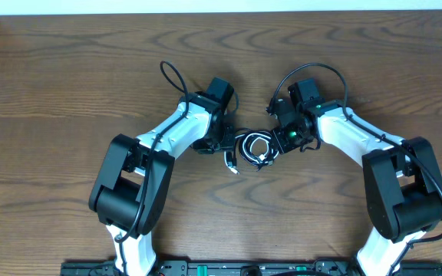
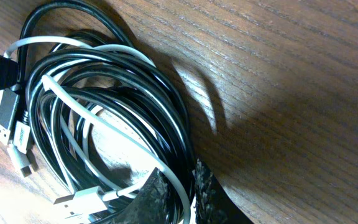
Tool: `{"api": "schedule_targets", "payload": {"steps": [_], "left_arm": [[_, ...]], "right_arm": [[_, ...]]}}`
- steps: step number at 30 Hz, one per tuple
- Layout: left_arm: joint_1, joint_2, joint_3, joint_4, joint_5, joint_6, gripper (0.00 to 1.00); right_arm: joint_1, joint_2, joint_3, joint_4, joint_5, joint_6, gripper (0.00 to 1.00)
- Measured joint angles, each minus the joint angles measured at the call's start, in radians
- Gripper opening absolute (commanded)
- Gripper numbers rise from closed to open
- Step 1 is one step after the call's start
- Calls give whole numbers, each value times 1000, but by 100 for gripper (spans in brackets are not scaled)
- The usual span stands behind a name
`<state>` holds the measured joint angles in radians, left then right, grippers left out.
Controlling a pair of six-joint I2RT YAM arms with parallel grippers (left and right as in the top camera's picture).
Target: Untangle cables
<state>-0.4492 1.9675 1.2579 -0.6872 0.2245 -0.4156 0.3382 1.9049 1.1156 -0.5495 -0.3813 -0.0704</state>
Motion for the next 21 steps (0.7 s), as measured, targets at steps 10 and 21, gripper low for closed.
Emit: {"api": "schedule_targets", "payload": {"steps": [10,21], "left_arm": [[0,0,0,-1,4,-4,46],[13,0,0,0,32,-3,46]], "right_arm": [[0,0,0,0,0,0,10],[0,0,0,27,-19,-3,8]]}}
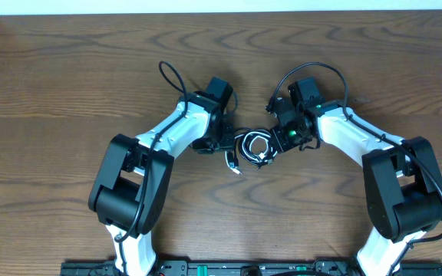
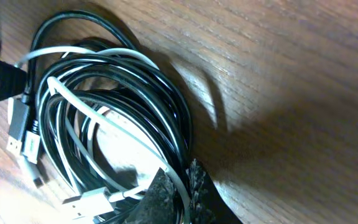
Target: Untangle cables
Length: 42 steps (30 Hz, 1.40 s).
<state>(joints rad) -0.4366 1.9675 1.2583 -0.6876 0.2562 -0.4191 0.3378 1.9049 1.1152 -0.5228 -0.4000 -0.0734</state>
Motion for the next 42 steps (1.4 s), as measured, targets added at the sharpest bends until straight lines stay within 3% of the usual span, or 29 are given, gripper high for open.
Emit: {"api": "schedule_targets", "payload": {"steps": [2,6,13,18,22,28,33,42], "left_arm": [[10,0,0,0,15,0,47],[25,0,0,-3,32,0,46],[29,0,0,-2,34,0,47],[29,0,0,2,34,0,46],[29,0,0,11,38,35,53],[52,18,77,-109,46,109,57],[71,21,176,-150,87,130,57],[14,21,142,-153,133,136,57]], "right_arm": [[0,0,0,-9,-13,-1,16],[0,-8,0,-31,-28,-3,45],[0,-27,0,-56,-36,-8,54],[0,-27,0,-64,-37,-8,54],[0,-27,0,-82,-37,-8,53],[0,-27,0,-89,-19,-8,57],[0,-27,0,-98,-10,-7,47],[0,-27,0,-81,1,56,24]]}}
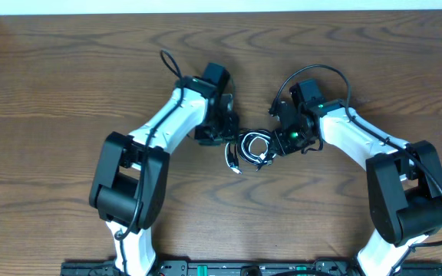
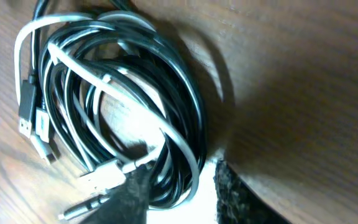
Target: Untangle cables
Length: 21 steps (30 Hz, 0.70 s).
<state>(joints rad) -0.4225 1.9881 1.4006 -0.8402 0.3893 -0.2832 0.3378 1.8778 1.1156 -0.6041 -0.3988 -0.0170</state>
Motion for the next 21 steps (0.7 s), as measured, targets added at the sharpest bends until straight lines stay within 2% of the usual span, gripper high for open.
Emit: {"api": "schedule_targets", "payload": {"steps": [11,21], "left_arm": [[-34,19,-39,83,-90,0,57],[-39,19,-47,47,-125,0,57]], "right_arm": [[0,0,0,26,4,22,22],[0,0,0,26,4,35,24]]}}
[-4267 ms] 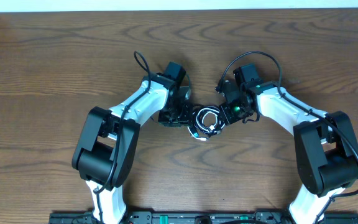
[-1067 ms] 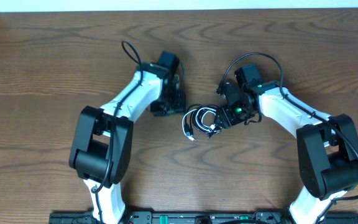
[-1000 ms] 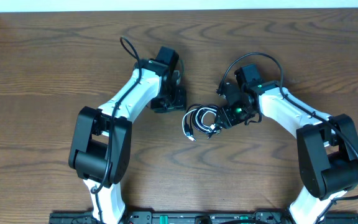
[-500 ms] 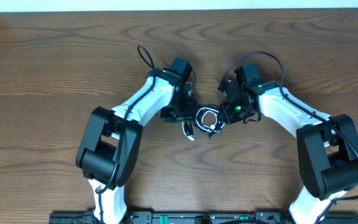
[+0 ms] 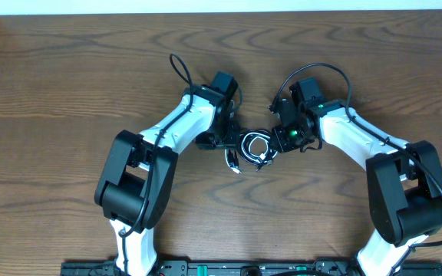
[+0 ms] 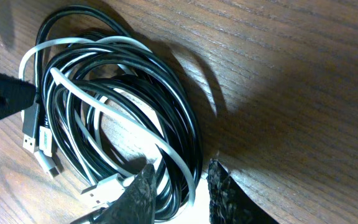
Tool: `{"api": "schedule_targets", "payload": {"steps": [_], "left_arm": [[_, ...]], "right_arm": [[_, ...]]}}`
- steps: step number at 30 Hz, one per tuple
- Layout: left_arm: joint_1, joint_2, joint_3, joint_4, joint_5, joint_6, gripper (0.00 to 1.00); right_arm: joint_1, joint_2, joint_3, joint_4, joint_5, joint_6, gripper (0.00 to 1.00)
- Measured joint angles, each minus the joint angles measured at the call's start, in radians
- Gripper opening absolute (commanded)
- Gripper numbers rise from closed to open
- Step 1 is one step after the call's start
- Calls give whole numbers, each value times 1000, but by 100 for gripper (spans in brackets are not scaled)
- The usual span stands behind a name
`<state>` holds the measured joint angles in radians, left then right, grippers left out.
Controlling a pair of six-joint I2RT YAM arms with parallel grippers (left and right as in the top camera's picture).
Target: Untangle cables
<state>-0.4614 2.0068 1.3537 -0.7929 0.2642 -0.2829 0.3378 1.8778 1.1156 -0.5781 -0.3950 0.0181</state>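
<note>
A coil of black and white cables lies on the wooden table between my two grippers. In the right wrist view the coil fills the frame, with plug ends at its left and a white plug near the bottom. My right gripper is open, its fingers astride the black and white strands of the coil's right rim. My left gripper is at the coil's left edge. Its dark fingertips show apart, one touching the rim.
A loose black cable end trails from the coil toward the front. A pale wall edge runs along the table's far side. Both arms' own black wires loop above their wrists.
My left gripper, which was drawn back out of the right wrist view, is again at the coil's left edge. My right gripper's fingers stand closer together around the rim strands.
At first my right gripper was pinched on the coil's right rim and the left fingers sat at its left edge. Later the right gripper stood wide open and the left had drawn away. Now both are at the coil again, which has hardly moved.
</note>
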Motion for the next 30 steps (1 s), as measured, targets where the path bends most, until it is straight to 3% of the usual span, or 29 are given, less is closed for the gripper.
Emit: {"api": "schedule_targets", "payload": {"steps": [30], "left_arm": [[-82,0,-33,5,-77,-43,56]], "right_arm": [[0,0,0,-1,0,1,27]]}}
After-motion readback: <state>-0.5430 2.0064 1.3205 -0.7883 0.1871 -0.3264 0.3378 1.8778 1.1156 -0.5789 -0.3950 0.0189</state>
